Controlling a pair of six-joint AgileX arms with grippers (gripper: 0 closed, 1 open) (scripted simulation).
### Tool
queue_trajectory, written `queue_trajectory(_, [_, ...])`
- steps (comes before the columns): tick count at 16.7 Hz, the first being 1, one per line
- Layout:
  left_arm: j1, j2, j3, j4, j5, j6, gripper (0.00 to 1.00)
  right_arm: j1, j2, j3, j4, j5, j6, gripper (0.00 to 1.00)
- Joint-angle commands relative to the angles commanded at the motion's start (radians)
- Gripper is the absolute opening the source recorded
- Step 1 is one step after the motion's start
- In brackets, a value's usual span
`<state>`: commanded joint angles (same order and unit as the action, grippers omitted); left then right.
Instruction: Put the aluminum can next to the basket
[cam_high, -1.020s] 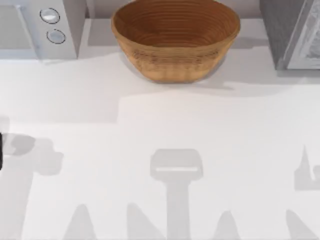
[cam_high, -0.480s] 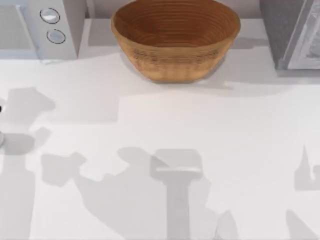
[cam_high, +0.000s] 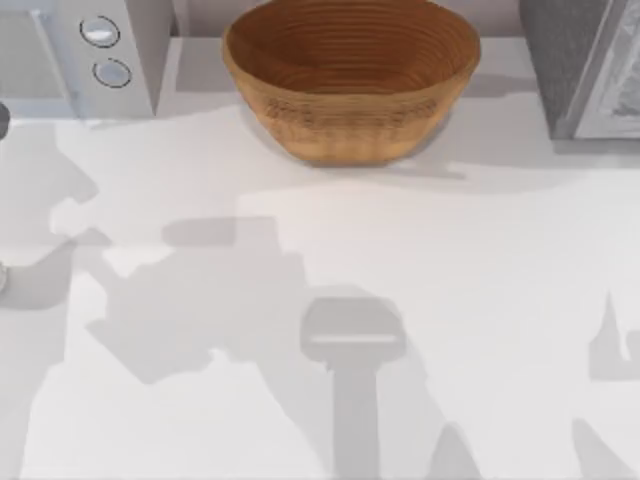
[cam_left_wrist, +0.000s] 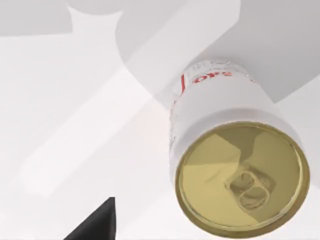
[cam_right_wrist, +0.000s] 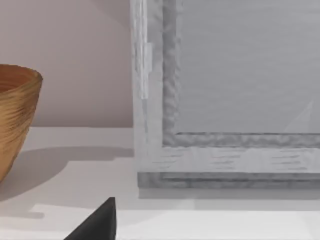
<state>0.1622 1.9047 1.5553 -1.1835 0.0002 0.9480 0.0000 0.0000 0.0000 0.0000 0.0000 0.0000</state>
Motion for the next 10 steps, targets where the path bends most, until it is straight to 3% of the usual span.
queue_trajectory(10, [0.003,0.063,0.012,0.008,0.001,0.027,1.0,0.0,0.0,0.0,0.0,0.0,0.0,1.0])
